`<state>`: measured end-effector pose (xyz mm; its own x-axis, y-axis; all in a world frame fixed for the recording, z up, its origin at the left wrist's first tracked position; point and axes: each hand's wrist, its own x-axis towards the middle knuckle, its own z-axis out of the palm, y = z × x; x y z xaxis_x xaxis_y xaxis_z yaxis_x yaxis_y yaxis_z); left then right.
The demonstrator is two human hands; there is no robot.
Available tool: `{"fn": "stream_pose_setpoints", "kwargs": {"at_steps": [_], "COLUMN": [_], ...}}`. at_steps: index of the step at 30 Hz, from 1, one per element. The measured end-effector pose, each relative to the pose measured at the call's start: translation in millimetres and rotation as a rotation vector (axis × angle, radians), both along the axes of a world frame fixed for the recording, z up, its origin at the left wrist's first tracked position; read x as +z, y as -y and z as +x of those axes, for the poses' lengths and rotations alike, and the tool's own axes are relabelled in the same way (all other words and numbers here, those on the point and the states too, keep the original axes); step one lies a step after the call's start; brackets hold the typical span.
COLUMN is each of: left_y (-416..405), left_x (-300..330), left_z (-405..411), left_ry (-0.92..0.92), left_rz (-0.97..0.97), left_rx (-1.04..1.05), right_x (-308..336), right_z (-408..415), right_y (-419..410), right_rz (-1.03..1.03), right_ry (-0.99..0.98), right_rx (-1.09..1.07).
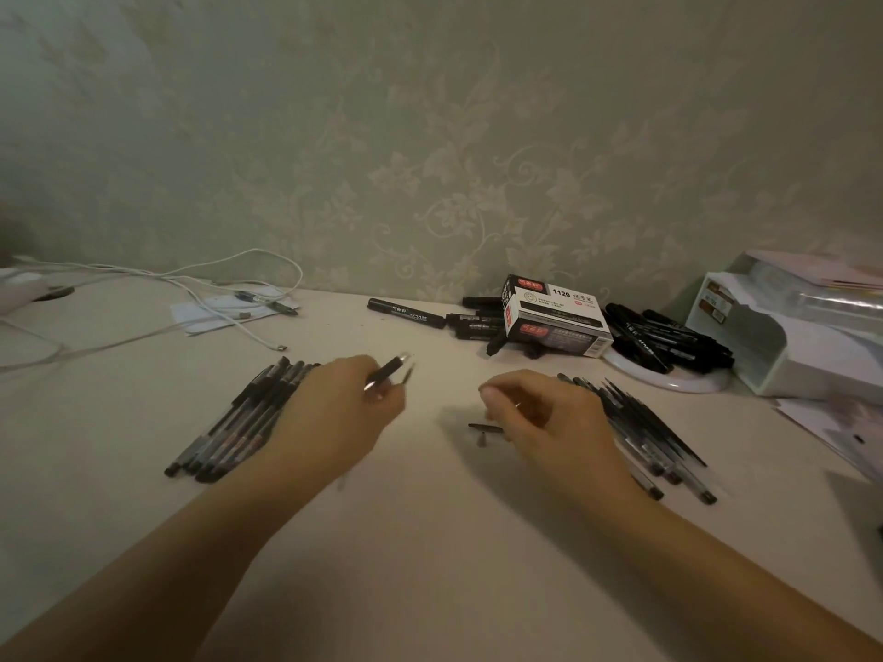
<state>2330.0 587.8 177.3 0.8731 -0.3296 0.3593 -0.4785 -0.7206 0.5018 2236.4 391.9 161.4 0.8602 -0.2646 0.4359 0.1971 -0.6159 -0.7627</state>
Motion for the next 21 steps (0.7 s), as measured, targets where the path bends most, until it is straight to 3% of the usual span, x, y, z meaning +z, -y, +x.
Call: {"fn": "stream_pose_setpoints", "kwargs": {"at_steps": [3, 5, 8, 14, 21], "left_y": [14.2, 21.4, 27.3, 27.2, 22.6], "left_x": [0.4, -3.6, -9.9, -10.4, -14.6], "left_z": [-15.6, -24.7, -27.5, -28.4, -26.0], "left_ry": [-0.271, -0.418, -0.484, -0.385, -0.299], "left_rz": [-0.389, -0.533, -0.643, -0.618, -0.404], "left_rx": [-0.213, -0.329, -0.39, -0.428, -0.464], "right_x": [6.9, 5.7, 2.3, -5.9, 2.4], "right_z": [-2.8, -4.3, -3.5, 1.1, 5.6], "right_y": [-10.8, -18.1, -23.4, -21.3, -2.7], "right_rz": [0.457, 0.587, 0.691, 0.784, 0.899], "right_ry": [-0.221, -0.313, -0.333, -0.286, 0.066], "right_rx": [0.223, 0.331, 0.391, 0.417, 0.094]}}
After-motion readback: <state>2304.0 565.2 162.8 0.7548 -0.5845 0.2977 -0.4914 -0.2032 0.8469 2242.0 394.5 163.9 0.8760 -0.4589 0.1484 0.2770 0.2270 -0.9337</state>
